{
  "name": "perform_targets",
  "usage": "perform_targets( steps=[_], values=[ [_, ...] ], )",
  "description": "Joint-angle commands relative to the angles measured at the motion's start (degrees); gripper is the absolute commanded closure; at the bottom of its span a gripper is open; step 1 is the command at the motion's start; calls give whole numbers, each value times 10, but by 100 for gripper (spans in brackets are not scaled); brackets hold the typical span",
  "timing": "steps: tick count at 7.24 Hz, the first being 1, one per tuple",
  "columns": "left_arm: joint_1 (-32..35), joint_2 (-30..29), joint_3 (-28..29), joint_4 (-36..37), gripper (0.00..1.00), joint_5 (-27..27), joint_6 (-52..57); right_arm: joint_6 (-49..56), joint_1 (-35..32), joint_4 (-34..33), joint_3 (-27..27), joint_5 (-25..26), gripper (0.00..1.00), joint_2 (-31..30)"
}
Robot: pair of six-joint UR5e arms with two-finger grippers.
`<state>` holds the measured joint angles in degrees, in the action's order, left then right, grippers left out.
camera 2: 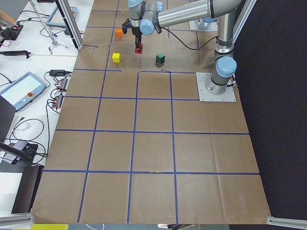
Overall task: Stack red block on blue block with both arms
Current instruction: 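Carry the red cube with the left gripper toward the table centre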
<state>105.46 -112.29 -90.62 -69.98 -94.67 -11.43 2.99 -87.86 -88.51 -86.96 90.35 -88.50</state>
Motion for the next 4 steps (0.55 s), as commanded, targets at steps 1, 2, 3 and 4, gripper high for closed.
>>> perform_targets(
  steps=[1, 2, 3, 4],
  values=[
    [72, -94, 95, -16, 99, 5, -21, 0, 0, -1, 0, 0, 0, 0],
    [69, -104, 94, -10, 97, 85, -14, -1, 0, 0, 0, 0, 0, 0],
    [68, -118, 92, 3, 95, 88, -4, -1, 0, -1, 0, 0, 0, 0],
    [68, -141, 92, 24, 87, 87, 20, -2, 0, 0, 0, 0, 0, 0]
  ],
)
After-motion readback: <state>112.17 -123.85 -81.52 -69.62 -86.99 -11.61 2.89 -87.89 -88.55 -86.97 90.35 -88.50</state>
